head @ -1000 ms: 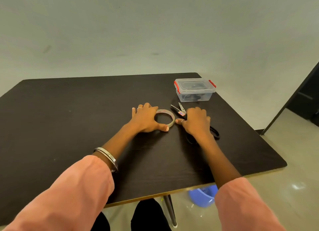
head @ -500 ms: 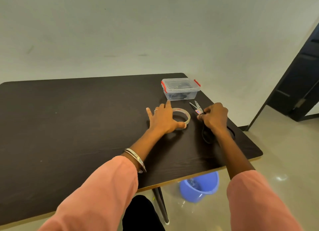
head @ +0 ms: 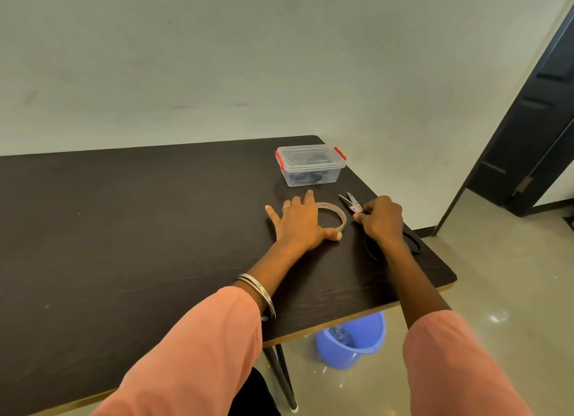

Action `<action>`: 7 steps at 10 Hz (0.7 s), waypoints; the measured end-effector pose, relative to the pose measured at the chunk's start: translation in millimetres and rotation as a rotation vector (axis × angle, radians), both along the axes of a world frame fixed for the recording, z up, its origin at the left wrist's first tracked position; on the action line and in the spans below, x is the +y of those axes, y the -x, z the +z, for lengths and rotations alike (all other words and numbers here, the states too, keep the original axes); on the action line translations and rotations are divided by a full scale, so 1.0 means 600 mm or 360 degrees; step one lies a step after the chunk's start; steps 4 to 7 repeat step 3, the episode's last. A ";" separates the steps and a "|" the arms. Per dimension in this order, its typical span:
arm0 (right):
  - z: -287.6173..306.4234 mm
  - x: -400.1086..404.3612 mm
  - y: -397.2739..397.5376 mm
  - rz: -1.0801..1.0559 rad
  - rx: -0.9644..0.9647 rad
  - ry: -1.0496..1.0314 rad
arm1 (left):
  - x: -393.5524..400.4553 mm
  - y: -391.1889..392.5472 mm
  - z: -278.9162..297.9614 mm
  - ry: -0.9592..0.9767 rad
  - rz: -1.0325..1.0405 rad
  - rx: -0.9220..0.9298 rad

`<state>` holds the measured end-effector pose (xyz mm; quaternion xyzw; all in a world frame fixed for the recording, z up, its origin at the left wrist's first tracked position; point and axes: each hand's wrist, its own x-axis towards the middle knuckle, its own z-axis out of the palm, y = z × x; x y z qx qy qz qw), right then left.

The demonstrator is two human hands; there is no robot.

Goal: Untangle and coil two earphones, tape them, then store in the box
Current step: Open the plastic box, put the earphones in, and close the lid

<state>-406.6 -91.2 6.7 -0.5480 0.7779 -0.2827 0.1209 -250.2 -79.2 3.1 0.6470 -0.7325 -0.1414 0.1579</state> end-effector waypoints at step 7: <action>0.008 0.003 -0.005 -0.0093 0.0222 -0.0137 | 0.005 -0.017 0.015 -0.0073 -0.0090 0.0017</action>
